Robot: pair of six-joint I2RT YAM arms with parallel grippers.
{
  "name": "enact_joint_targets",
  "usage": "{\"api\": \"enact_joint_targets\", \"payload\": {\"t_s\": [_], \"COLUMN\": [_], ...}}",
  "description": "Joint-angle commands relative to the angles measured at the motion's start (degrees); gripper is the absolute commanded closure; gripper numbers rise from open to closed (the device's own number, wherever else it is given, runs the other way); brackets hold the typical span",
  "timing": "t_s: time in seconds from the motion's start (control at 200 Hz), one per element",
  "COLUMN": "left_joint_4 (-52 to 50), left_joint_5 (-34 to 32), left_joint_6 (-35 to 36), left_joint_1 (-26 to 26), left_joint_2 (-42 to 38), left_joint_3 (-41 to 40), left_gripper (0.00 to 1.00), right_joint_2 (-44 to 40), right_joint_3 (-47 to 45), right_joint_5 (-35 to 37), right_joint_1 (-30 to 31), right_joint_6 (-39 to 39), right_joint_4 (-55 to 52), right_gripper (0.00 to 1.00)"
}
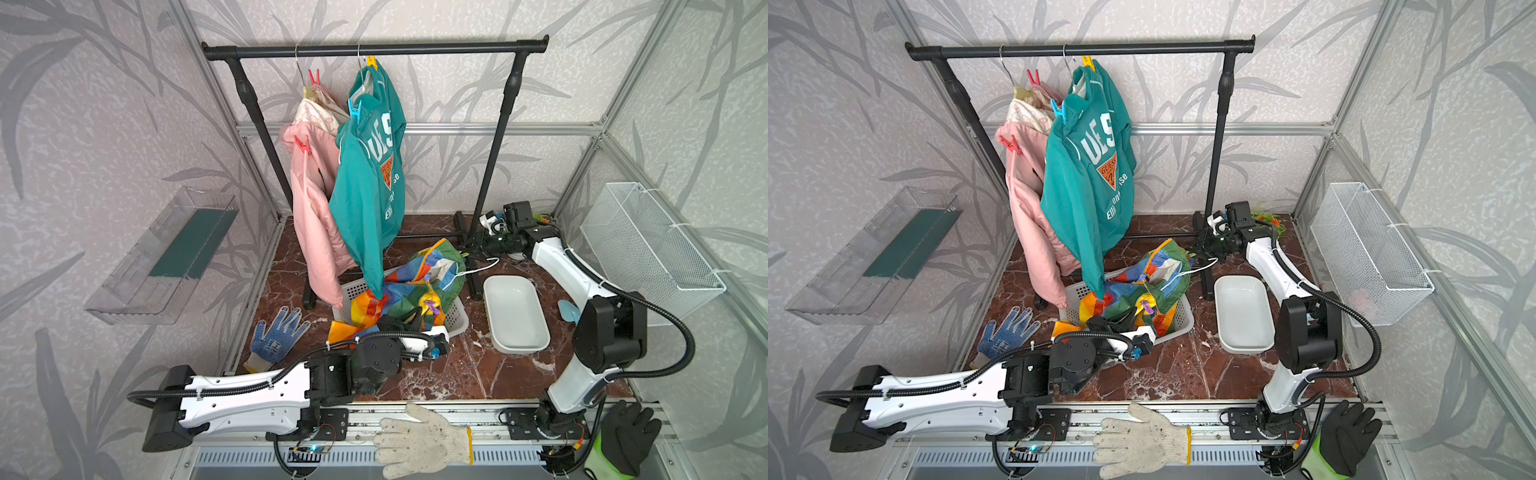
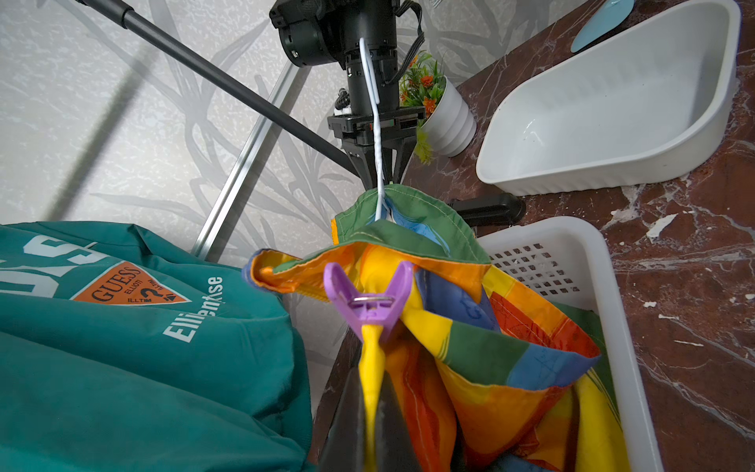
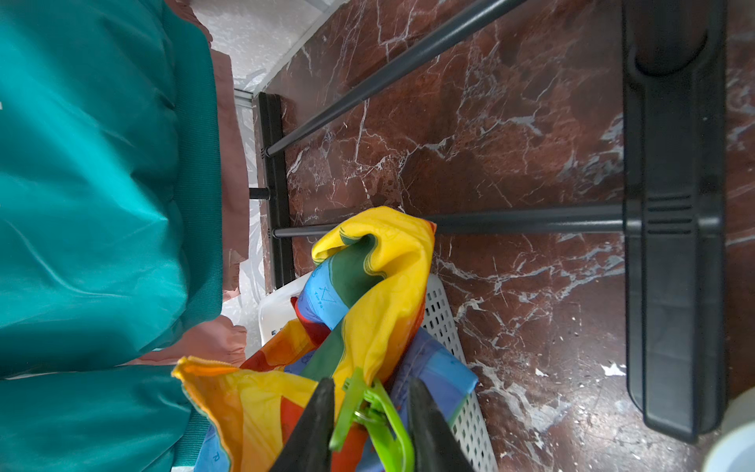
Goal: Remove the clothespins securing jackets to the hanger
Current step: Remove the clothespin from the hanger.
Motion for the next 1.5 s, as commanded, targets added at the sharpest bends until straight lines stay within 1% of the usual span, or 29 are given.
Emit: {"api": "enact_joint_targets", "payload": {"t_s": [0.0, 0.095, 0.335, 0.505, 0.79, 0.805, 0.865, 1.125, 1.15, 1.35, 1.495], "left_joint_4": [3.2, 3.3, 3.3, 2.9, 2.7, 2.6, 2.4, 1.8, 1.7, 1.4, 1.4], "left_joint_5": [-1.8, -1.8, -2.3, -2.8, -3.5, -3.6, -3.6, -3.9, -4.0, -4.3, -4.3], "left_joint_6": [1.3, 1.3, 1.3, 1.1, 1.1, 1.0, 0.9, 0.7, 0.7, 0.6, 0.5], "left_joint_1": [-0.3, -0.3, -0.3, -0.3, -0.3, -0.3, -0.3, -0.3, -0.2, -0.3, -0.3], "left_joint_2": [-0.2, 0.0, -0.1, -0.3, 0.0, -0.1, 0.0, -0.2, -0.3, -0.6, -0.5], "left_joint_3": [-0.5, -0.6, -0.7, -0.8, -1.1, -1.1, -1.1, -1.1, -1.1, -1.3, -1.4], "left_gripper": [1.0, 1.0, 1.0, 1.0, 1.0, 1.0, 1.0, 1.0, 1.0, 1.0, 1.0], "right_joint_2": [0.0, -0.2, -0.2, -0.4, -1.3, -1.3, -1.4, -1.3, -2.9, -4.9, -7.6], "right_joint_3": [0.8, 0.6, 0.5, 0.2, -0.2, -0.2, -0.3, -0.1, -0.1, -1.2, -4.5], "right_joint_5": [-0.1, -0.1, -0.1, -0.4, -0.3, -0.4, -0.7, -0.7, -0.7, -0.4, 0.0], "right_joint_1": [0.1, 0.1, 0.0, -0.7, -2.3, -2.4, -2.6, -3.8, -4.0, -7.6, -10.7], "right_joint_6": [-0.4, -0.4, -0.3, 0.9, 1.1, 2.6, 3.2, 3.1, 2.9, 1.9, 1.8], "right_joint_4": [-1.1, -1.0, -0.9, 0.2, 1.2, 1.4, 1.6, 1.3, 1.3, 0.7, 0.7], "right_gripper": [0.76, 0.81, 0.87, 0.94, 0.95, 0.95, 0.95, 0.95, 0.95, 0.96, 0.96]}}
